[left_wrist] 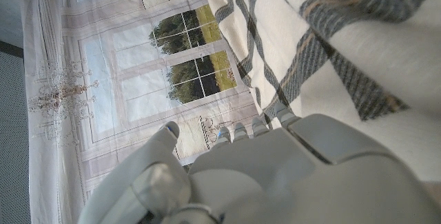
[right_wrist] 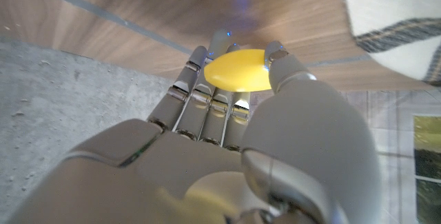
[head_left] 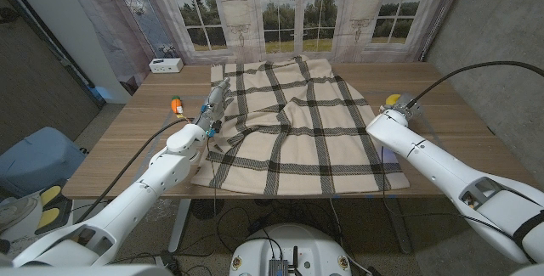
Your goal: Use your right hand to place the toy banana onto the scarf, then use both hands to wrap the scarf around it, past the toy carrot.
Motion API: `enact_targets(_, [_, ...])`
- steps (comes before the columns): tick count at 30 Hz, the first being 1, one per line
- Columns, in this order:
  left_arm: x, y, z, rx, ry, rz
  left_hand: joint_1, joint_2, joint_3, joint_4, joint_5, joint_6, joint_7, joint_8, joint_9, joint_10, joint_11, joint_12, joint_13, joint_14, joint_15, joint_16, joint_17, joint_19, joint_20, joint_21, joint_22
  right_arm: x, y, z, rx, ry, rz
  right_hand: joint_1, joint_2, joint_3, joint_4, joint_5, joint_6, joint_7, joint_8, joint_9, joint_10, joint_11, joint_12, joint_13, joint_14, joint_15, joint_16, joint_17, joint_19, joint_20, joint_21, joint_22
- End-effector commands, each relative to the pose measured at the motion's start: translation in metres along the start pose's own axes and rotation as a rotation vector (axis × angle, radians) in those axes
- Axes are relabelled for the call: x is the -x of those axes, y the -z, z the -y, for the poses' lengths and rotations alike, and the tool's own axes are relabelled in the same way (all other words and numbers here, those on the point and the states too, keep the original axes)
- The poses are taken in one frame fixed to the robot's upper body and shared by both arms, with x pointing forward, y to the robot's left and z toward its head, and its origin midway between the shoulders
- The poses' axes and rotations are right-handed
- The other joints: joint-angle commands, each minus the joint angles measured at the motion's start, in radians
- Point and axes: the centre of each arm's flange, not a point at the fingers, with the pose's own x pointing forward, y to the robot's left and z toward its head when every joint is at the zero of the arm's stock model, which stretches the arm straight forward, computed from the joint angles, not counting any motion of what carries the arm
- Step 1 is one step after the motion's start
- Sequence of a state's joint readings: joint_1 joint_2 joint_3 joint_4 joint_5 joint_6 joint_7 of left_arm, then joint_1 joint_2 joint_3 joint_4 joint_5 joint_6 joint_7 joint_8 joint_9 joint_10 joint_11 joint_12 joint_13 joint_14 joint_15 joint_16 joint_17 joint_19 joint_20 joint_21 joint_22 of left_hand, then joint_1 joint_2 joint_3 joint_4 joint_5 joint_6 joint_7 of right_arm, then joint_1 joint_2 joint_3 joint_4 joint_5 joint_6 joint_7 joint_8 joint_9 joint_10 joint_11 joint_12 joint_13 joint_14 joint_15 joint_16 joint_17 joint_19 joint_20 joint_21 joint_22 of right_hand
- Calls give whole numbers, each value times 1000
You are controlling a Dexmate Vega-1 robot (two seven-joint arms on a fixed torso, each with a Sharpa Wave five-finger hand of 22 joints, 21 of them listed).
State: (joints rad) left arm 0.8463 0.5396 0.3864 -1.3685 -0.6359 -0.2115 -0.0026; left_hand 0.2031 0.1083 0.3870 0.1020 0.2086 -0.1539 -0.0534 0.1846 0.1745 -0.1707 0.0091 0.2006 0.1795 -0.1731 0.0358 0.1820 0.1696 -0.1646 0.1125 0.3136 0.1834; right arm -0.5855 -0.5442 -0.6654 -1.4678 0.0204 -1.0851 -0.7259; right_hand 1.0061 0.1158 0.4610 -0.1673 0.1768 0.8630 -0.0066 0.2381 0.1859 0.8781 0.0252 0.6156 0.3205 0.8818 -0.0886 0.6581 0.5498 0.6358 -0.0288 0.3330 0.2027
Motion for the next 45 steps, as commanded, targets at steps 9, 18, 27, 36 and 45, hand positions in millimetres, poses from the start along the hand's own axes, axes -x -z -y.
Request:
enact_targets(9, [1, 1, 0, -1, -6, -2, -6, 4, 5, -8, 3, -4, -1, -2, 2, -87, 7, 2, 5, -112, 4, 0, 5, 1, 5, -6, 5, 17, -44, 6, 18, 11, 242, 75, 75, 45, 33, 5, 106, -77, -8, 6, 127, -106, 16, 7, 25, -133, -9, 10, -11, 2, 6, 1])
enact_targets(18, [2, 2, 0, 1, -6, -1, -5, 4, 5, -10, 3, -5, 1, -2, 2, -86, 8, 2, 5, -112, 5, 0, 5, 1, 4, -7, 5, 26, -62, 4, 42, -2, 338, 79, 74, 48, 33, 5, 108, -78, -14, 7, 128, -106, 21, 7, 26, -135, -15, 16, -13, 2, 9, 2])
enact_targets(27, [3, 3, 0, 5, -8, 0, -3, 5, 6, -12, 3, -5, -1, -2, 2, -86, 8, 2, 5, -111, 6, 0, 5, 1, 5, -9, 5, 34, -73, 4, 58, -9, 402, 80, 72, 48, 36, 4, 112, -78, -19, 8, 125, -111, 23, 5, 28, -133, -22, 22, -19, 3, 11, 2])
enact_targets(36, [6, 5, 0, 9, -8, 3, -2, 5, 6, -15, 3, -5, 0, -2, 2, -86, 7, 2, 5, -111, 6, 0, 5, 2, 4, -11, 5, 45, -86, 4, 61, -28, 473, 84, 72, 50, 36, 5, 115, -79, -23, 9, 125, -116, 26, 3, 29, -136, -29, 28, -25, 7, 12, 2])
enact_targets(45, [10, 6, 0, 11, -10, 3, -1, 5, 7, -16, 3, -6, -1, -2, 2, -86, 8, 2, 5, -111, 6, 0, 5, 3, 4, -12, 5, 57, -97, 3, 63, -43, 556, 84, 70, 50, 37, 4, 117, -79, -27, 9, 125, -115, 28, 0, 31, -135, -34, 32, -27, 7, 14, 1])
